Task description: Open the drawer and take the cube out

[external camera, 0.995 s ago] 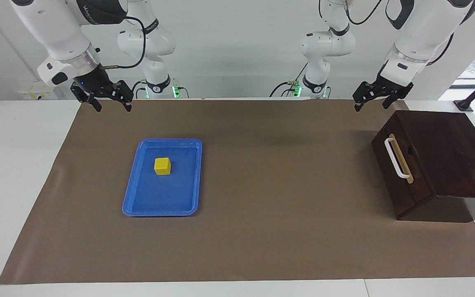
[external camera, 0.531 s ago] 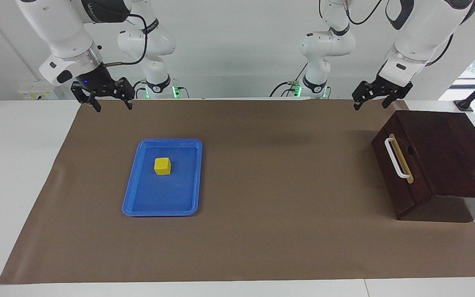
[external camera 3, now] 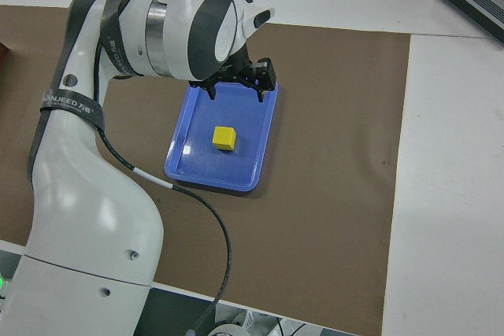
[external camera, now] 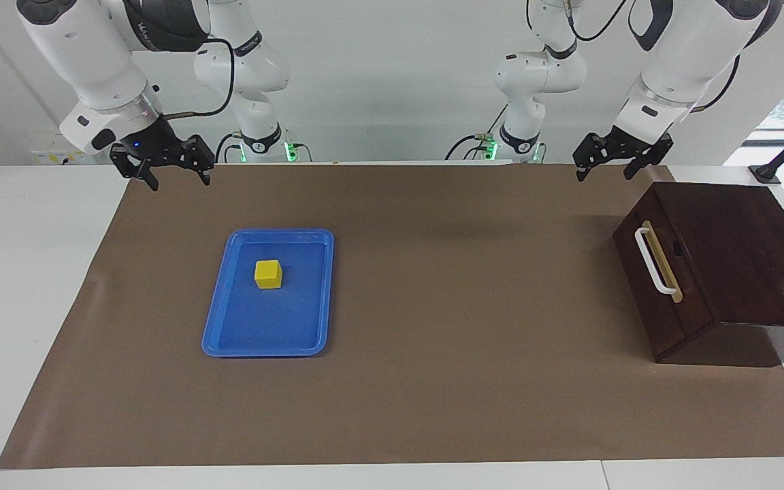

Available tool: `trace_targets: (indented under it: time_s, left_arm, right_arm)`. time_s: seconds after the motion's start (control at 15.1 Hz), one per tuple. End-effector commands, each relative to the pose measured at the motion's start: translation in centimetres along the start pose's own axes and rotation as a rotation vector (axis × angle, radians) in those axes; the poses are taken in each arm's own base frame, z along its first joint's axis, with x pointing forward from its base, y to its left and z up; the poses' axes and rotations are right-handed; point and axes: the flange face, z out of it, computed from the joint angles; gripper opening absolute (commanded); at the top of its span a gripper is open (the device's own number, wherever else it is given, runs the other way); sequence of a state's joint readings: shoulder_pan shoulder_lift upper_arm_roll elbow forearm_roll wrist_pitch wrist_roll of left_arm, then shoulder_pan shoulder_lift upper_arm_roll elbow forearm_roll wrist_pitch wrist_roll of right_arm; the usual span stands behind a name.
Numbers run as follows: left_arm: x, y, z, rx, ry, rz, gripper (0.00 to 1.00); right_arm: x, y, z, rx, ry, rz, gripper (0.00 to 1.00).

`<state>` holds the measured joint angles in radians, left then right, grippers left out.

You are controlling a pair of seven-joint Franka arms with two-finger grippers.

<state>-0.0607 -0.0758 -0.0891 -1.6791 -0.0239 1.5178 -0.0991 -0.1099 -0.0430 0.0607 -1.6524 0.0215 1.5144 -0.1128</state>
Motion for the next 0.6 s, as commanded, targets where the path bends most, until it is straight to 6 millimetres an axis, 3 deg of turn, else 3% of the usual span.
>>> trace_targets:
  time_s: [0.0, 0.07, 0.53]
  left_arm:
    - [-0.7, 0.0, 0.0, -0.002, 0.007, 0.006, 1.00]
    - [-0.7, 0.0, 0.0, -0.002, 0.006, 0.006, 1.00]
    - [-0.7, 0.0, -0.2, -0.002, 0.012, 0.004, 1.00]
  right_arm:
    - [0.5, 0.5, -0.6, -0.081, -0.016, -0.060, 1.00]
    - [0.6, -0.5, -0.6, -0.096, -0.015, -0.084, 1.00]
    - [0.5, -0.8, -0.7, -0.056, -0.026, -0.076, 1.00]
